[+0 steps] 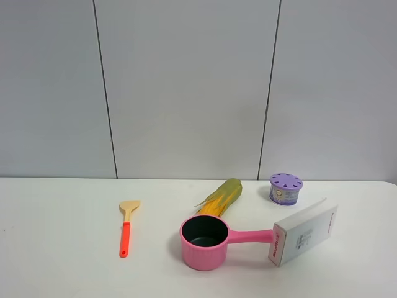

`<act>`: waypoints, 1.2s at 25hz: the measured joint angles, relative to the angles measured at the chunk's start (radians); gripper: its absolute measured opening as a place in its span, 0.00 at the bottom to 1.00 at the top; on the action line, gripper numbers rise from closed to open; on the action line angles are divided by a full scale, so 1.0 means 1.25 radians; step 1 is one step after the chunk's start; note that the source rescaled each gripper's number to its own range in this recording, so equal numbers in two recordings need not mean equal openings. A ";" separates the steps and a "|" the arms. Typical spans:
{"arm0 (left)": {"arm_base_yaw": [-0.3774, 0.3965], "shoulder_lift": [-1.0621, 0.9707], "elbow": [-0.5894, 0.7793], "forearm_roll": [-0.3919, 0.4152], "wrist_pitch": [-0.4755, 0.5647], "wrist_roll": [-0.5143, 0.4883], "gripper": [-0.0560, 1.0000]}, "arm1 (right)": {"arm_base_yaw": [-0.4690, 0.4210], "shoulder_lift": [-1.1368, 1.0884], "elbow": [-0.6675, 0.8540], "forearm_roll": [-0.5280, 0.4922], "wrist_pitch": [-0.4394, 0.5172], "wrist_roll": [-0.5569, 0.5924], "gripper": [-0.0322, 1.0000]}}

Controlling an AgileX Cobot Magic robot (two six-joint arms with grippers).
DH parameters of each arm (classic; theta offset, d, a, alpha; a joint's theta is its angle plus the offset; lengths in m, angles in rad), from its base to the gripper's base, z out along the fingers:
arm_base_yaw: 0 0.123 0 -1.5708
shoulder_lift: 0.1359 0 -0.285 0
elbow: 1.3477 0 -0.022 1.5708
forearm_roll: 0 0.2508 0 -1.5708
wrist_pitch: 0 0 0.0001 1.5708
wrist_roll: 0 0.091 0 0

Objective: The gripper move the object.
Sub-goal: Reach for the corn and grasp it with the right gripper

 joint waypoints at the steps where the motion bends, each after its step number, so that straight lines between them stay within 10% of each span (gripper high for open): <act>1: 0.000 0.000 0.000 0.000 0.000 0.000 1.00 | 0.023 0.038 -0.025 0.012 -0.004 0.006 0.89; 15: 0.000 0.000 0.000 0.000 0.000 0.000 1.00 | 0.386 0.606 -0.304 -0.029 -0.149 0.129 0.97; 25: 0.000 0.000 0.000 0.000 0.000 0.000 1.00 | 0.416 0.825 -0.407 -0.320 -0.134 0.684 1.00; 30: 0.000 0.000 0.000 0.000 0.000 0.000 1.00 | 0.400 0.901 -0.430 -0.394 -0.078 0.766 1.00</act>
